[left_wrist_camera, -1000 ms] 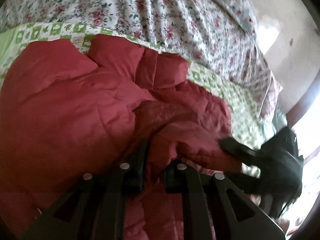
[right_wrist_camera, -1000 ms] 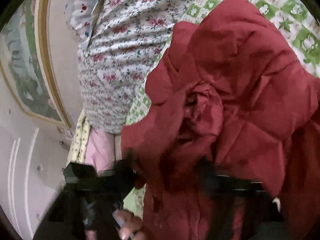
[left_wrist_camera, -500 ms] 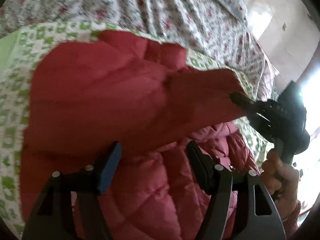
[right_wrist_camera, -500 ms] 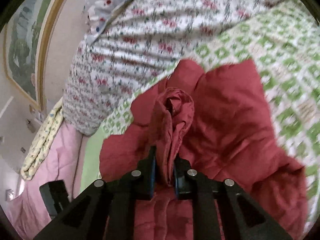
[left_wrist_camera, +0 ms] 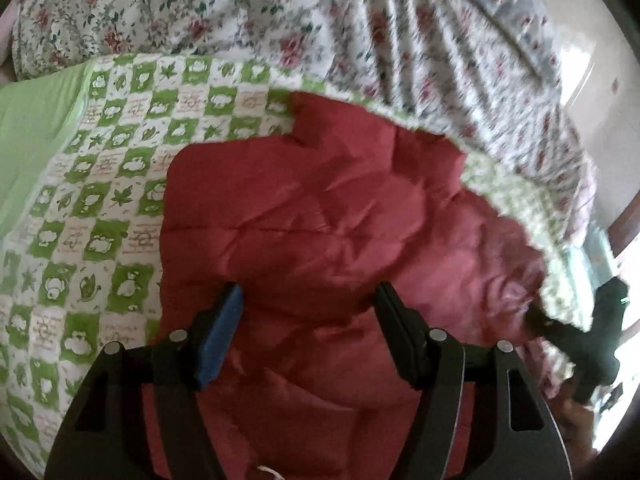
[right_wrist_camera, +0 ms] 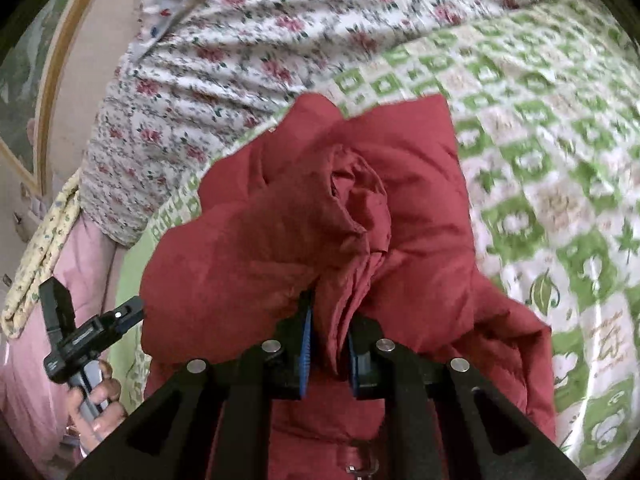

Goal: Fold large clothes

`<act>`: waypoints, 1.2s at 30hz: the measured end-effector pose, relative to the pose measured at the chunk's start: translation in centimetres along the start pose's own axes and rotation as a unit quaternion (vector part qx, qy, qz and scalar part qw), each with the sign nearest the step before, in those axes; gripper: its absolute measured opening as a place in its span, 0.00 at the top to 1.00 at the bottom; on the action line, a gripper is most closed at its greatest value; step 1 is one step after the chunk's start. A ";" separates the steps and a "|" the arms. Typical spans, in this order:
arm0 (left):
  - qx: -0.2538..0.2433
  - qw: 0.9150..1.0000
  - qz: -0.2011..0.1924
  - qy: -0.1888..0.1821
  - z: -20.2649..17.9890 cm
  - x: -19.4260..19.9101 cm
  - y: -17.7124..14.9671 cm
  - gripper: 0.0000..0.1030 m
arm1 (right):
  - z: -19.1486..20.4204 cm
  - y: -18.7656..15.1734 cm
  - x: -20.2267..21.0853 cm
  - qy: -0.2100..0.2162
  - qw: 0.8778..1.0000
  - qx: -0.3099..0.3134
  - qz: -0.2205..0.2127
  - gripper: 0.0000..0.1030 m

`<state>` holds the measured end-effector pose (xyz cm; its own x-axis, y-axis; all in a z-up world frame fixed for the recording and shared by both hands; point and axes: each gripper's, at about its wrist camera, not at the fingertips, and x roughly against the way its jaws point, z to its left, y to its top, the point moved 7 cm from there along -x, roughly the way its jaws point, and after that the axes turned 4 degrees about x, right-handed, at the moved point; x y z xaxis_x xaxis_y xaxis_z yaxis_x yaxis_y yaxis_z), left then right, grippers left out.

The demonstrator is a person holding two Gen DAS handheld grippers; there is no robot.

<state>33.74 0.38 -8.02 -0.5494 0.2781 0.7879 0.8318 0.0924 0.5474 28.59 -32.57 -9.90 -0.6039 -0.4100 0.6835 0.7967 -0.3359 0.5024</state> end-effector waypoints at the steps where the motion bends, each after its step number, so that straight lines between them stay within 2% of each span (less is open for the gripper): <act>1: -0.008 1.000 0.006 0.012 0.2 -0.5 -0.3 0.35 | -0.2 -0.1 0.0 0.002 1.000 -0.005 0.001 0.77; 3: -0.021 0.999 0.014 0.033 0.6 -1.4 -1.0 0.35 | -0.5 -0.1 0.6 0.005 1.000 -0.016 -0.002 0.71; 5: -0.029 0.999 0.013 0.040 0.7 -1.6 -1.5 0.35 | -0.2 0.2 1.6 -0.011 1.000 -0.011 -0.013 0.69; 8: -0.038 0.998 0.011 0.048 0.6 -1.7 -1.9 0.35 | 1.5 1.0 3.7 -0.057 0.996 0.034 -0.051 0.66; 11: -0.045 0.997 0.014 0.055 0.6 -1.9 -2.0 0.34 | 3.9 2.1 4.8 -0.075 0.990 0.083 -0.081 0.62; 12: -0.047 0.997 0.015 0.057 0.6 -2.0 -2.1 0.34 | 4.8 2.3 4.6 -0.077 0.988 0.104 -0.080 0.59; 16: -0.051 0.996 0.014 0.067 0.6 -1.5 -1.9 0.35 | 6.1 2.5 1.7 -0.090 0.985 0.139 -0.041 0.60; 17: -0.050 0.997 0.005 0.063 0.4 -0.8 -1.7 0.35 | 5.5 2.4 0.5 -0.104 0.984 0.140 -0.023 0.60; 19: -0.049 0.998 -0.021 0.041 -0.2 0.8 -1.0 0.35 | 4.6 2.0 -1.1 -0.105 0.986 0.133 0.001 0.61; 23: -0.059 0.997 -0.050 0.017 -1.7 2.3 0.5 0.35 | 3.8 1.1 -2.2 -0.107 0.985 0.137 0.010 0.61; 25: -0.067 0.997 -0.043 0.027 -2.1 1.4 0.9 0.35 | 3.8 0.9 -2.3 -0.109 0.984 0.139 0.010 0.61; 29: -0.065 0.995 0.009 0.075 -0.6 -2.8 0.2 0.34 | 3.9 0.9 -2.5 -0.111 0.983 0.143 0.018 0.61; 34: -0.060 0.995 0.023 0.073 0.7 -3.8 -1.0 0.33 | 3.6 1.1 -2.1 -0.115 0.985 0.131 0.017 0.61; 36: -0.066 0.994 0.024 0.079 0.7 -3.9 -1.2 0.33 | 4.8 1.4 -1.2 -0.120 0.984 0.135 -0.003 0.58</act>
<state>34.99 -0.19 -11.93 -0.5238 0.1237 0.8428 0.8453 -0.0468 0.5322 30.54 -28.48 -7.41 -0.6112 -0.1860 0.7693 0.7902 -0.0876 0.6065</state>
